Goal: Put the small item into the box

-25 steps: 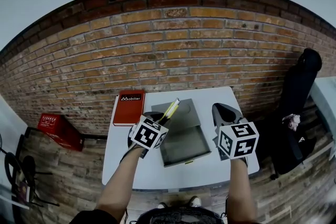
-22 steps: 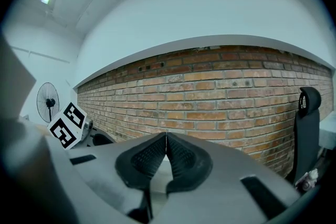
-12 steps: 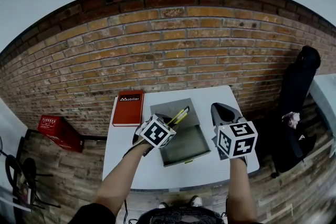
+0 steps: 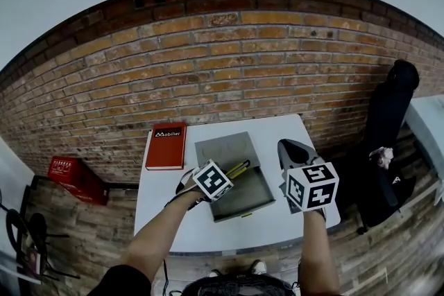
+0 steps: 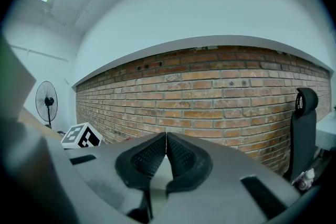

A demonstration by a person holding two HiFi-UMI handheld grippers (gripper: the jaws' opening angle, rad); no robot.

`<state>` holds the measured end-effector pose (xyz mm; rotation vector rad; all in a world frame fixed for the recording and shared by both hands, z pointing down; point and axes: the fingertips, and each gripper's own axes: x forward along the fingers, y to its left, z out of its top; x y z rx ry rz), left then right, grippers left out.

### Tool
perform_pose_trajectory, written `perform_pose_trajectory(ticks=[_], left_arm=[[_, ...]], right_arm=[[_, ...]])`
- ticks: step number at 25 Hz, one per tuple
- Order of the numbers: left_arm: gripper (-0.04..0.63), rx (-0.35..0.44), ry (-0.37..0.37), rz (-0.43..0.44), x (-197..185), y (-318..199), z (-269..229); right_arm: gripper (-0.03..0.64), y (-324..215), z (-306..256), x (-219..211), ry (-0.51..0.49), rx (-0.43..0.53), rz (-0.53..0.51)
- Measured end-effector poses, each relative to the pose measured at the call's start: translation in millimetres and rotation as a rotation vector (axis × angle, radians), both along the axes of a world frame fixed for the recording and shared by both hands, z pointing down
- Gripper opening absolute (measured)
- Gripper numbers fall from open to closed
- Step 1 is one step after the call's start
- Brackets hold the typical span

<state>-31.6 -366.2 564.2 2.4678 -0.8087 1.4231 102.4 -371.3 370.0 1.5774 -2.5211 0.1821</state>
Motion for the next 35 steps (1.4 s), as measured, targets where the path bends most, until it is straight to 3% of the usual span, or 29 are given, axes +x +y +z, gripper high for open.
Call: perform_pose_trajectory(ticks=[2,6,18,35], left_arm=[[0.130,0.006,-0.013,0.015,3,-2,5],[0.130,-0.066,-0.031,0.023,6,6,23],[0.130,-0.178,-0.081,0.047,10,11,62],[0.130,-0.280,-0.142,0.089,19,17,100]], right_arm=[[0.020,1,1,2,0.000,-0.003,0.001],[0.020,2,5,6,0.003,-0.010,0.007],[0.020,0,11,11,0.023,-0.023,0.009],[0.020,-5,21,22,0.050,-0.049,0.020]])
